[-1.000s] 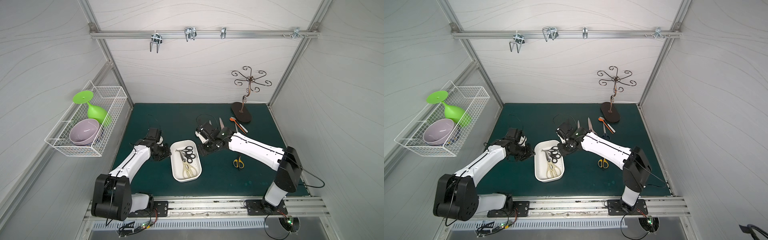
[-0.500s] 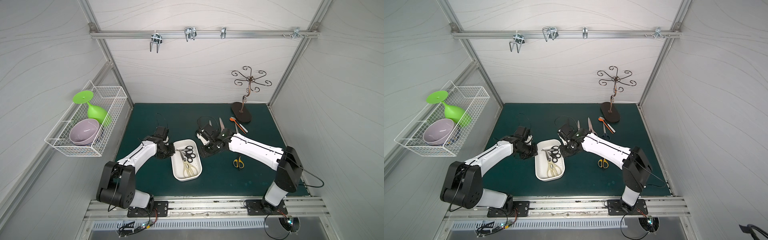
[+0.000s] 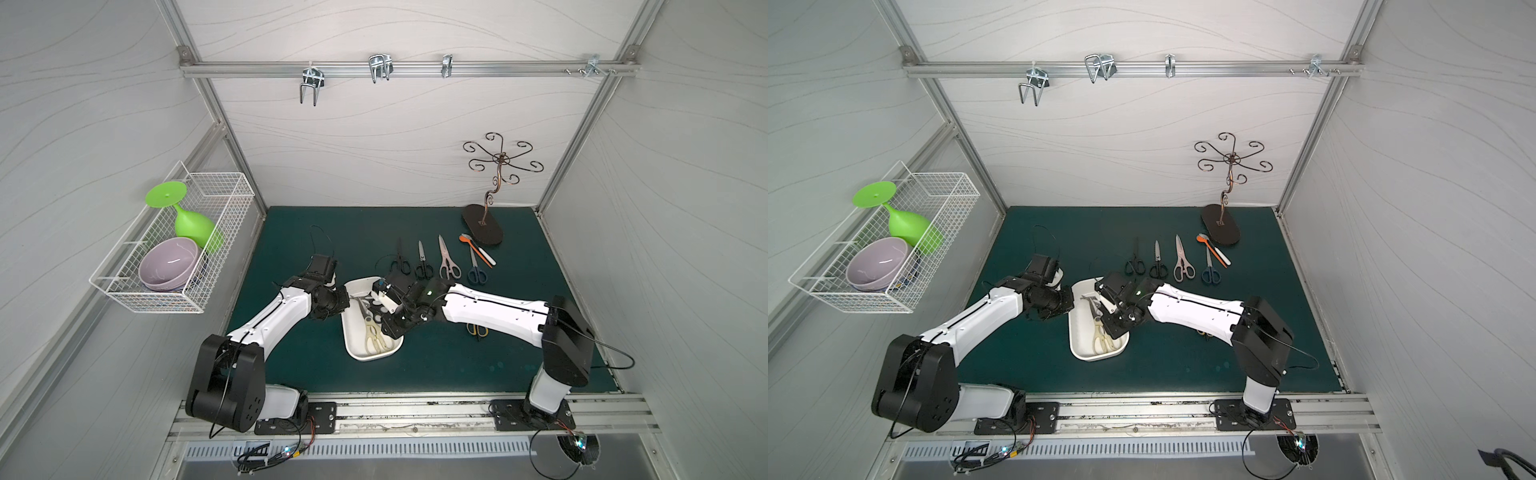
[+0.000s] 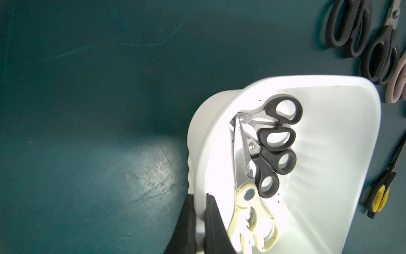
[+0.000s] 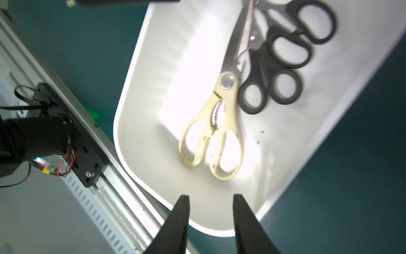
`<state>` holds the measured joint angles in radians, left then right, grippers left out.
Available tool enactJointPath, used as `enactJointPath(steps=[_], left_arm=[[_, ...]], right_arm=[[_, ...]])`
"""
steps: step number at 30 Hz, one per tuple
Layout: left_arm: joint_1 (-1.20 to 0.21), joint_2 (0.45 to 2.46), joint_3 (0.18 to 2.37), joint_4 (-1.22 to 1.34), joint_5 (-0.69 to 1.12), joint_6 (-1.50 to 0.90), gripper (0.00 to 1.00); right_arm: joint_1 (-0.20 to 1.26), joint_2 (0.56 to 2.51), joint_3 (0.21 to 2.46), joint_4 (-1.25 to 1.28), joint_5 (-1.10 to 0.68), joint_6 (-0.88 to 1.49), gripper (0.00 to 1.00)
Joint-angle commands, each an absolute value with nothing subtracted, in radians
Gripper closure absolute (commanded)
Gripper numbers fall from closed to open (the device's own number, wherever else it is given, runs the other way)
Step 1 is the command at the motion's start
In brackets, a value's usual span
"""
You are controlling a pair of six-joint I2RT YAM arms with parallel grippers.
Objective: Take the scissors out of the storage box
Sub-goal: Adjust the storage box at the center of the board, then pick up the scissors from the storage box.
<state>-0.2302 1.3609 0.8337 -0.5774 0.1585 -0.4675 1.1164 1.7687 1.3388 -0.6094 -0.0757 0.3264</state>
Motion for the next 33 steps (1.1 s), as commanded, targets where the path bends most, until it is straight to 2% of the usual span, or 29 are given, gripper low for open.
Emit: enactJointPath(steps=[1,13,20,25,30,33], left_arm=[[-0.235,1.332,0.849,-0.513,0.150,-0.461,1.00],[-0.235,1.319,0.855,-0.524,0.142,-0.441,1.00],[-0.235,1.317,0.856,-0.530,0.134,-0.438,1.00],[-0.235,1.317,0.856,-0.529,0.135,-0.437,1.00],[-0.235,1.319,0.857,-0.532,0.130,-0.438,1.00],[-0.235,1.315,0.858,-0.537,0.127,-0.439,1.00]], right_arm=[[1.121,1.814,1.325,-0.581,-0.051,0.271,0.63],[1.148,1.979,1.417,-0.661,0.132,0.220,0.63],[1.161,2.022,1.443,-0.680,0.145,0.184,0.63],[1.174,2.034,1.480,-0.712,0.253,0.153,0.64],[1.175,2.029,1.495,-0.706,0.114,0.185,0.66],[1.174,2.037,1.492,-0.698,0.115,0.247,0.65]])
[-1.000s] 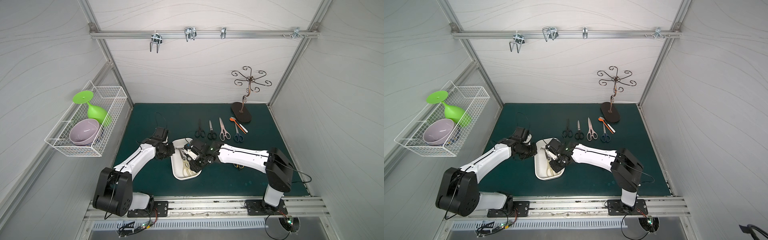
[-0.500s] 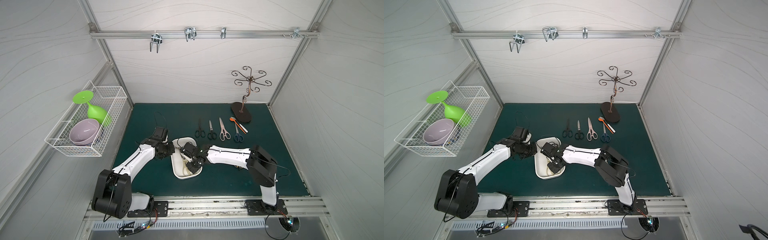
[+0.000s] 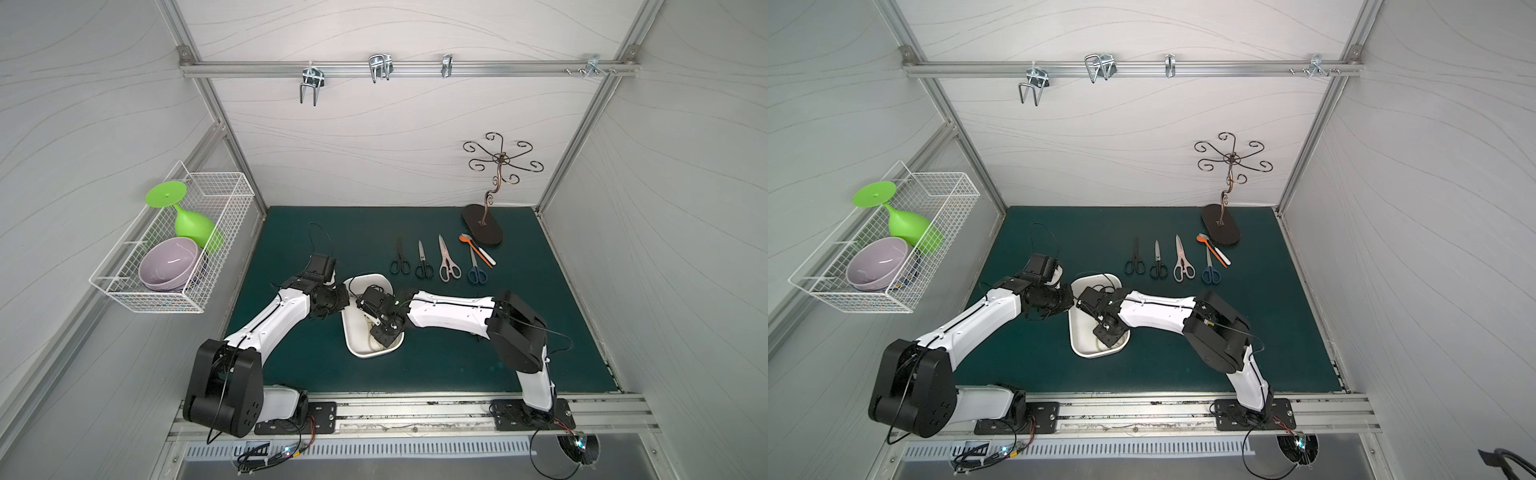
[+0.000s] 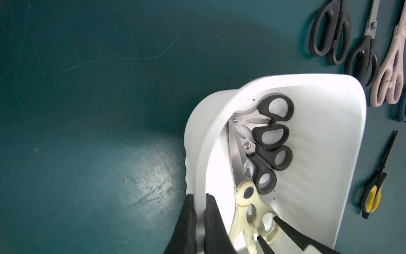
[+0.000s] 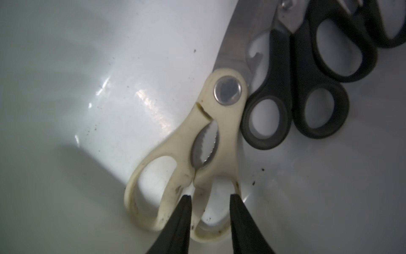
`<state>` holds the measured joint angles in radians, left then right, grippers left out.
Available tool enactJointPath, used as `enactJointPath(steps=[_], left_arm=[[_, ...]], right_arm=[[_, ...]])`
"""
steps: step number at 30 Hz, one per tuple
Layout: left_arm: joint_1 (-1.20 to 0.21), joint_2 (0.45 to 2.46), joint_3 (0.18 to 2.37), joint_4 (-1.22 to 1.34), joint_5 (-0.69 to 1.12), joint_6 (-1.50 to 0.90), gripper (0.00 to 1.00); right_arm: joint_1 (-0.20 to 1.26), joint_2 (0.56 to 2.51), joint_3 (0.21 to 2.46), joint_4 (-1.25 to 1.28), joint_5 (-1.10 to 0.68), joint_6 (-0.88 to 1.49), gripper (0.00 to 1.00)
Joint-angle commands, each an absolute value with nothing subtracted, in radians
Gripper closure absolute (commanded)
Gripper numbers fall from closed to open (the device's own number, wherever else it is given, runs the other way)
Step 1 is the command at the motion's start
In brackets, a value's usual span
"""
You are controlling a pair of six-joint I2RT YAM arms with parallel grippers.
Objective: Take the scissors out of the storage box
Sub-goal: Pick up the scissors from the storage box.
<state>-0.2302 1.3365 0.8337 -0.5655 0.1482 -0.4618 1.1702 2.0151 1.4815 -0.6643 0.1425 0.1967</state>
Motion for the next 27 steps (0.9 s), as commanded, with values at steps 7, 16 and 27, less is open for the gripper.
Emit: enactJointPath(steps=[7,16,27], left_arm=[[-0.235,1.318,0.858,-0.538,0.128,-0.440,1.00],[-0.235,1.324,0.857,-0.538,0.131,-0.441,1.00],[-0.235,1.331,0.861,-0.539,0.127,-0.440,1.00]], right_arm=[[1.170,2.024,1.531,-0.726,0.010,0.332,0.61],[1.177,2.090,1.563,-0.793,0.164,0.427,0.59],[1.187,2.086,1.551,-0.730,0.152,0.430,0.57]])
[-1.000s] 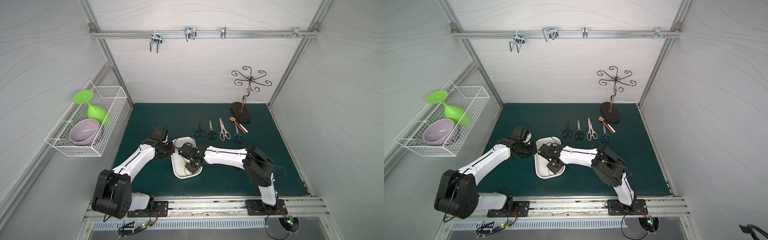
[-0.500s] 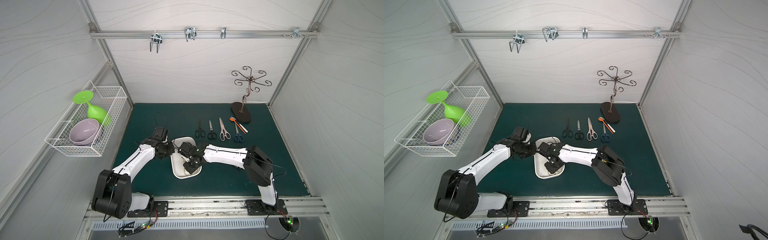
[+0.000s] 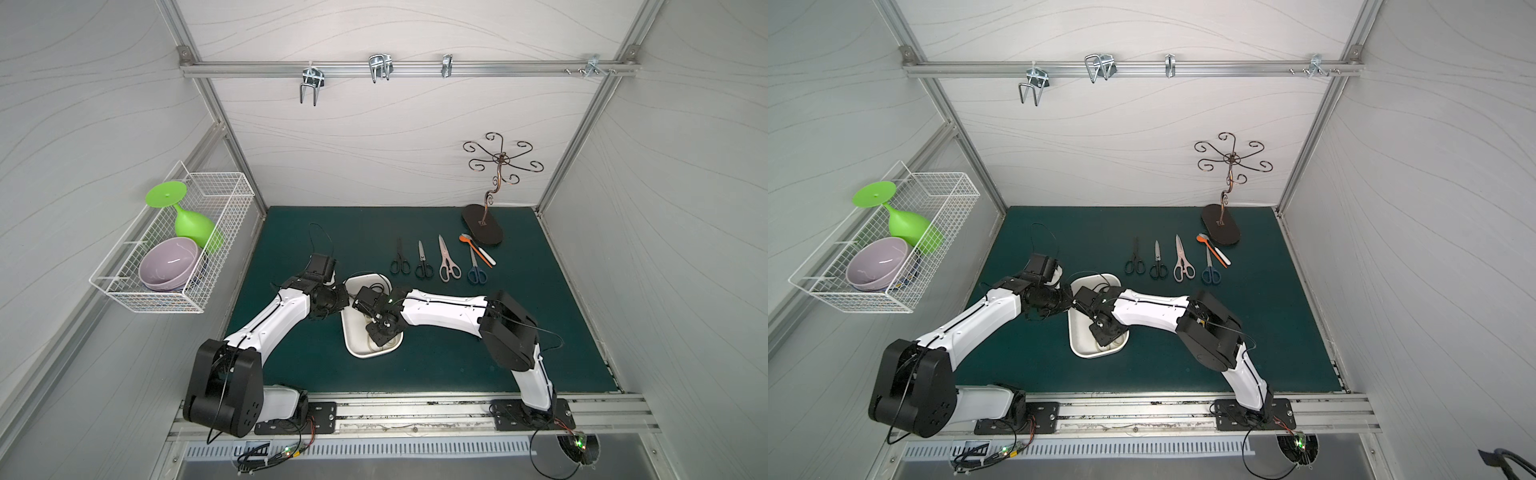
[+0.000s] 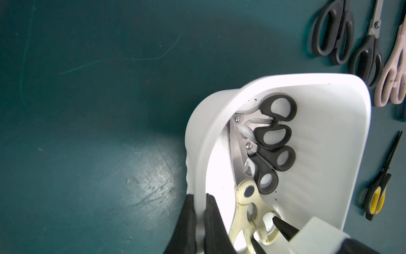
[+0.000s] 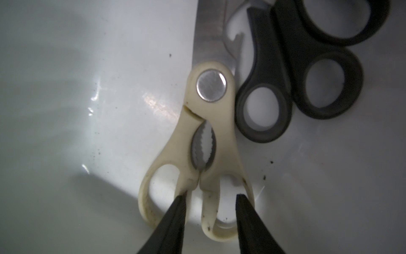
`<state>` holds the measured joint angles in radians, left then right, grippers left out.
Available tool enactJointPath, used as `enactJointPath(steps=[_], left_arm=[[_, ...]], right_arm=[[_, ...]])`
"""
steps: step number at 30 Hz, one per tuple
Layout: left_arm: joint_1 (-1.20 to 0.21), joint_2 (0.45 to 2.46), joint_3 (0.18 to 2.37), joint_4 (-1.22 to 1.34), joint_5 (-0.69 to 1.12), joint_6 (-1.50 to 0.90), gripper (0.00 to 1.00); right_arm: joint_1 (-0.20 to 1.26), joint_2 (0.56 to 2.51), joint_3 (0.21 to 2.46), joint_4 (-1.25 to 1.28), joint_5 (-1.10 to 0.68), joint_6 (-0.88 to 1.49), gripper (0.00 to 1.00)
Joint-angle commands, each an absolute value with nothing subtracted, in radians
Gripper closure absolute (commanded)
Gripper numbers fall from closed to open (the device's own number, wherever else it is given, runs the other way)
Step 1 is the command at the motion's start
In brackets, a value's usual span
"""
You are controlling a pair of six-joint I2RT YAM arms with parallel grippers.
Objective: Take the scissors out of the storage box
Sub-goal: Pick up the scissors from the storage box.
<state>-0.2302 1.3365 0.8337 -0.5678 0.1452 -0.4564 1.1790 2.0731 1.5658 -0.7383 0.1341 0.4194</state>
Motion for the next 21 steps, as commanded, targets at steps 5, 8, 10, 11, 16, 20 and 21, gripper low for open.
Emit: enactJointPath(steps=[5,8,10,11,16,20,21], left_arm=[[-0.235,1.333,0.863,-0.543,0.120,-0.439,1.00],[-0.235,1.335,0.864,-0.543,0.114,-0.439,1.00],[-0.234,1.335,0.862,-0.543,0.114,-0.440,1.00],[-0.235,1.336,0.864,-0.542,0.115,-0.440,1.00],[-0.235,1.336,0.863,-0.547,0.108,-0.439,1.00],[-0.235,1.339,0.864,-0.545,0.106,-0.439,1.00],[-0.235,1.341,0.864,-0.543,0.106,-0.439,1.00]], right_arm=[[1.186,2.058,1.546,-0.731,0.139,0.437,0.56],[1.187,2.028,1.538,-0.724,0.136,0.451,0.53],[1.183,2.043,1.538,-0.727,0.134,0.454,0.53],[1.180,2.055,1.543,-0.732,0.127,0.457,0.54],[1.197,2.053,1.568,-0.740,0.112,0.453,0.55],[1.198,2.008,1.545,-0.710,0.120,0.455,0.55],[1.194,2.011,1.545,-0.710,0.113,0.456,0.55]])
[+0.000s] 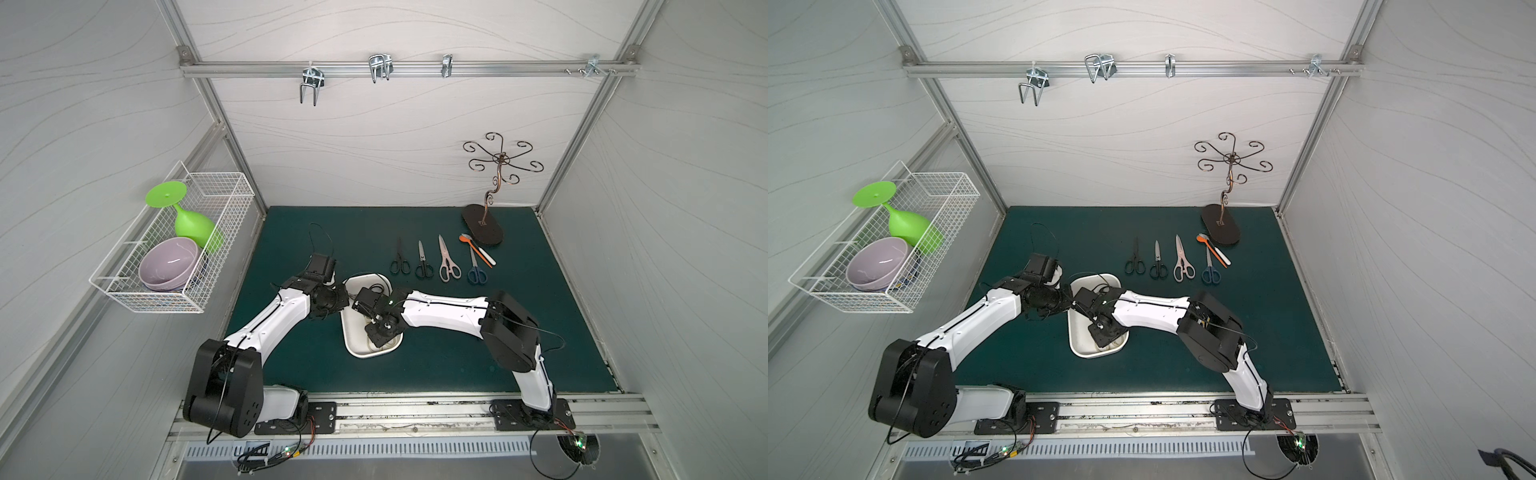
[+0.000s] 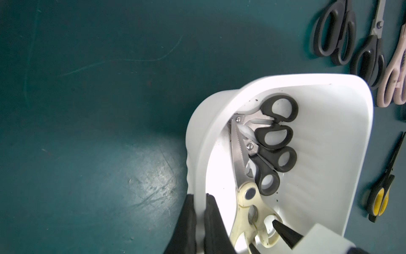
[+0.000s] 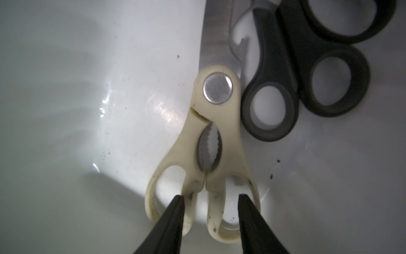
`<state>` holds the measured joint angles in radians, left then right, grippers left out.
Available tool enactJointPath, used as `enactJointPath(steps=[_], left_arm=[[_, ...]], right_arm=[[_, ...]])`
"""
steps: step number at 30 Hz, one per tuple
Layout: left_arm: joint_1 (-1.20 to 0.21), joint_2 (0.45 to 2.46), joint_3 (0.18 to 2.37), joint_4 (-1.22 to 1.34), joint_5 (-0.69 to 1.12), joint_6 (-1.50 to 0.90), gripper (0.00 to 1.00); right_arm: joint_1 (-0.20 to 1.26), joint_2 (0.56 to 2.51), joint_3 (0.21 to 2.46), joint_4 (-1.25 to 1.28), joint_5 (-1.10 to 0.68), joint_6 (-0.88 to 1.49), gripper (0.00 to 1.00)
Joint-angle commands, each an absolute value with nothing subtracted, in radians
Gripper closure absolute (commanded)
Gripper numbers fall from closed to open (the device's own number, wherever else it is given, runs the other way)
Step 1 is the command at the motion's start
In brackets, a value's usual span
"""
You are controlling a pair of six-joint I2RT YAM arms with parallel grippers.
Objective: Take the scissors out of the storage box
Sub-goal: Pick up the scissors from the storage box.
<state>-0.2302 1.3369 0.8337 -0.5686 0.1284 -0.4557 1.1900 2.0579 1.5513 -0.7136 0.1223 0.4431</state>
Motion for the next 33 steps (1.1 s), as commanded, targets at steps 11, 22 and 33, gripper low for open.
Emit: enactJointPath(steps=[11,22,33], left_arm=[[-0.235,1.344,0.865,-0.544,0.103,-0.439,1.00],[-0.235,1.347,0.866,-0.546,0.103,-0.439,1.00],[-0.235,1.349,0.869,-0.548,0.104,-0.437,1.00]], right_arm=[[1.189,2.050,1.545,-0.713,0.104,0.465,0.54],[1.185,2.144,1.569,-0.696,0.067,0.460,0.53],[1.180,2.166,1.587,-0.723,0.109,0.477,0.73]])
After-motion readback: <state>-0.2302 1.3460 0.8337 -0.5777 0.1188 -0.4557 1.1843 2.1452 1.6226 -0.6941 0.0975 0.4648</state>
